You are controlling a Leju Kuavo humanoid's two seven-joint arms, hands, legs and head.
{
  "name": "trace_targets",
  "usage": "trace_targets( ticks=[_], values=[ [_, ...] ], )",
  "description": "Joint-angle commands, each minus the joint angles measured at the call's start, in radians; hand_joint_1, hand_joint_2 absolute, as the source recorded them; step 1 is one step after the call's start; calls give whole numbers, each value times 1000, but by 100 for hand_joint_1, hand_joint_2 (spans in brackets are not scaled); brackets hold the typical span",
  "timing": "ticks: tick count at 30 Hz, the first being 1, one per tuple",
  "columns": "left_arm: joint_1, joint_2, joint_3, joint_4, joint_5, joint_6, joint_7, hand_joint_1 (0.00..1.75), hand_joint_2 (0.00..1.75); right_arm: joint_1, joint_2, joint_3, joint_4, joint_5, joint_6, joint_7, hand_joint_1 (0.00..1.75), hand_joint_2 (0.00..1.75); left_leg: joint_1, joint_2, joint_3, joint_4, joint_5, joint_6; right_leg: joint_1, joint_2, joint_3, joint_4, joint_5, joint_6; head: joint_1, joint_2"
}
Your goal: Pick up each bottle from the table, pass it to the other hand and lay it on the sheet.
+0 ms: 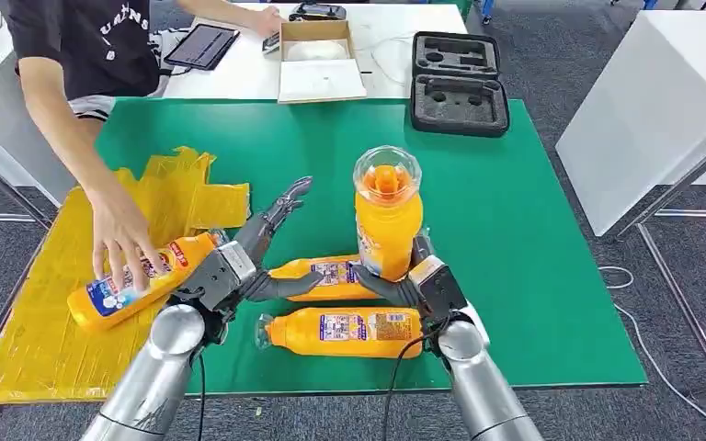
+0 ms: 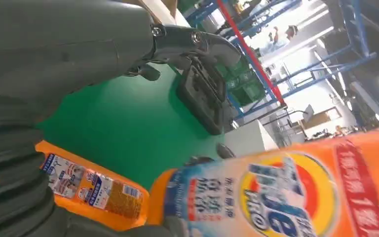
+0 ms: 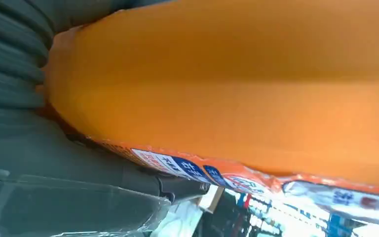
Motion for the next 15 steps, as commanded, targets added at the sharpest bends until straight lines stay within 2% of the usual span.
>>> trace_targets(
  ticks=[1,5,6,8,15],
  values=[
    [-41,41,-53,17,2,-4,5,0,175,-52,-9,38,101,-5,5,1,175,175,1,3,5,1,-3,-3,1,1,5,0,-2,-1,0,0],
    [-66,34,-80,37,28,-15,1,0,175,-48,-20,77,108,-28,86,1,175,175,1,2,3,0,-2,-2,1,1,3,-1,-1,-1,0,0],
    [-71,36,-86,39,33,-16,2,0,175,-48,-22,88,107,-24,91,-1,175,175,2,5,10,3,-6,-5,2,2,10,1,-5,-3,0,0],
    [-84,41,-99,37,52,-10,9,0,175,-51,-30,135,103,-1,108,-3,175,175,1,3,5,1,-3,-3,1,0,5,0,-2,-1,0,0],
    [-93,53,-112,45,93,14,13,0,175,-82,-31,230,155,52,104,16,175,175,1,5,6,1,-3,-3,1,2,6,0,-2,-2,0,0]
  ],
)
